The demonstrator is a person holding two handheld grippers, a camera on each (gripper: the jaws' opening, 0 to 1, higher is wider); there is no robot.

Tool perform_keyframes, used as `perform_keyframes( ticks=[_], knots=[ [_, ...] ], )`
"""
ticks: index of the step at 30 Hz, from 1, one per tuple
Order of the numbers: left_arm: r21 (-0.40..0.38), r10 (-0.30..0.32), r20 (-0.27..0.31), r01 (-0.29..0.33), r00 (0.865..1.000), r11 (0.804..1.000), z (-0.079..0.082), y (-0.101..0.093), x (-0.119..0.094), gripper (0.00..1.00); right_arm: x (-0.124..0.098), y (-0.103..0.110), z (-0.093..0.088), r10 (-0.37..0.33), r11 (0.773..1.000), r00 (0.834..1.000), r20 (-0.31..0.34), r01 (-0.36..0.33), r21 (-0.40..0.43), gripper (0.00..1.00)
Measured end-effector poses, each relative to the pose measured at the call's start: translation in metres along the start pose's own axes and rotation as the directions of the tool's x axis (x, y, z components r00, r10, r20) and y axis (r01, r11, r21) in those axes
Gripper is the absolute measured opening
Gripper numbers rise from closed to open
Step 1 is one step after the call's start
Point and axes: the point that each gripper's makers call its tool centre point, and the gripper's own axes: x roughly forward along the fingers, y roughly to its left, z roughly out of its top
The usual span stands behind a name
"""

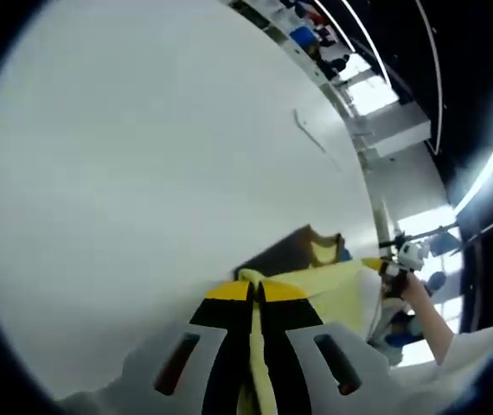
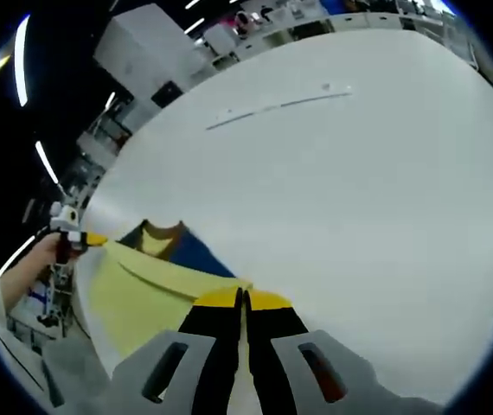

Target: Fold the garment on the visible template until the final outline fits inside the template.

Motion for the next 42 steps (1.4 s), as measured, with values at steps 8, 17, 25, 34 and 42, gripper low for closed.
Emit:
perform_keyframes(
  ticks=[8,17,25,34,42],
  knots=[
    [-0.003,0.007,-0.011,-0.007,1.000,1.000,0.000,0.003,0.005,0.00,0.007,-0.004,-0.001,-0.003,1.000,1.000,-0.009,0.003,0.001,0.02],
    [-0.002,0.018,-0.017,-0.018,1.000,1.000,0.001,0.005,0.009,0.00,0.011,-0.007,-0.002,-0.002,1.000,1.000,-0.017,0.003,0.002,0.02],
    [-0.001,0.026,-0.022,-0.026,0.999,1.000,0.000,0.007,0.011,0.00,0.013,-0.009,-0.002,0.000,1.000,1.000,-0.018,0.000,0.005,0.02],
    [0.017,0.042,-0.029,-0.041,0.999,0.999,0.000,0.010,0.013,0.00,0.013,-0.009,-0.002,-0.005,1.000,1.000,-0.017,0.005,0.006,0.02],
    [0.062,0.060,-0.036,-0.058,0.998,0.996,0.001,0.011,0.015,0.00,0.012,-0.009,-0.002,-0.017,0.999,1.000,-0.017,0.016,-0.030,0.02]
  ],
)
